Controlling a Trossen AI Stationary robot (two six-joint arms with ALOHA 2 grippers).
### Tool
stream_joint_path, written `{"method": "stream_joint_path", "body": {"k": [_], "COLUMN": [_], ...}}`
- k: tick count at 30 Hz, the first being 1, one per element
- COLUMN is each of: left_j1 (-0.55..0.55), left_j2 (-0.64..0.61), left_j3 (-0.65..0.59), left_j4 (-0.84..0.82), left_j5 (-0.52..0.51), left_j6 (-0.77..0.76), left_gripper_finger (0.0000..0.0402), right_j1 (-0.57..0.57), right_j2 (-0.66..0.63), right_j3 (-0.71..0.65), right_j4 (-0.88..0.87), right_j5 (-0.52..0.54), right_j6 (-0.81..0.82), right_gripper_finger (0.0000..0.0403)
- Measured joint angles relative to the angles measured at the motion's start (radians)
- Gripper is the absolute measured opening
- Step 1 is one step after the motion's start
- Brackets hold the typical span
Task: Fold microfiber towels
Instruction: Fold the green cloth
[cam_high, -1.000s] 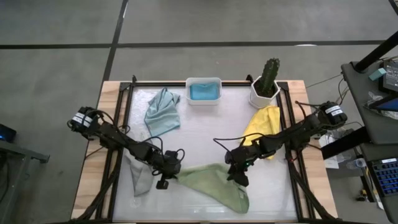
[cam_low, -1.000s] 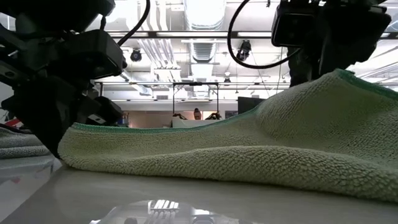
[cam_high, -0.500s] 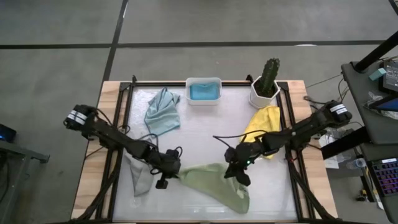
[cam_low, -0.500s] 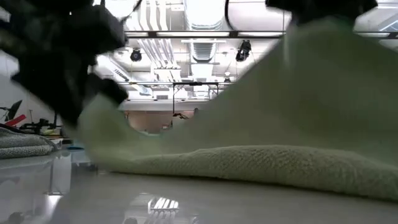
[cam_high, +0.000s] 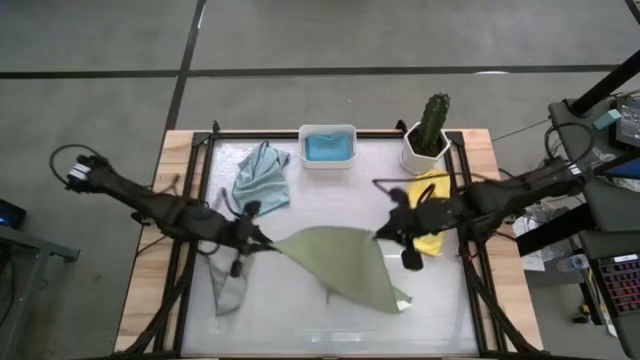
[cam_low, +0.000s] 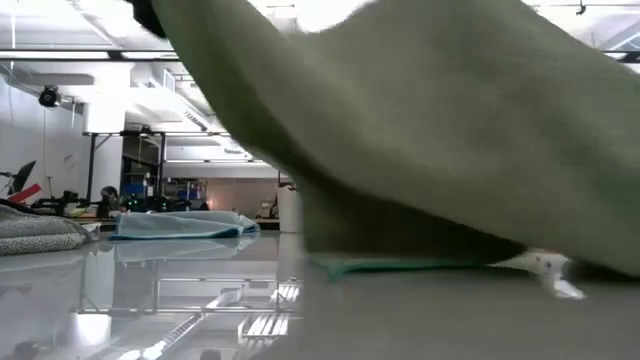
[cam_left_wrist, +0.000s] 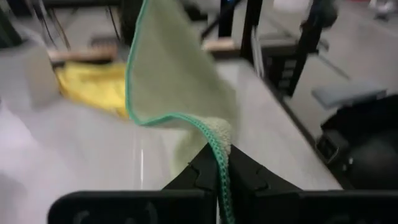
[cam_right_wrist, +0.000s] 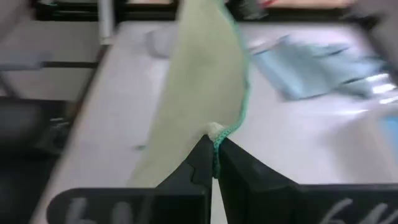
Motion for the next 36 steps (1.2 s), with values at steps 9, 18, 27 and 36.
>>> {"method": "stream_joint_path", "body": {"k": [9, 18, 27, 36], "left_j1": [0.076, 0.277, 0.302, 0.259], "left_j2": [-0.148, -0.152, -0.119, -0.002], "left_j3": [0.071, 0.271, 0.39, 0.288], "left_j4": [-0.009, -0.068, -0.344, -0.388], "left_j5": [-0.104, -0.093, -0.035, 0.302], "left_j6": [0.267, 0.442, 0.396, 0.183], "left_gripper_finger": [0.0, 0.0, 0.0, 0.0], "right_j1": [-0.026, -0.145, -0.151, -0.076], "right_j2": [0.011, 0.027, 0.006, 0.008], "right_j3": [0.148, 0.237, 0.336, 0.212], "right_j4": [-0.09, 0.03, -0.123, -0.324], "right_j5": [0.416, 0.465, 0.37, 0.112], "right_j6": [-0.206, -0.472, -0.425, -0.118], "right_gripper_finger": [0.0008, 0.0008, 0.0008, 0.0008]}}
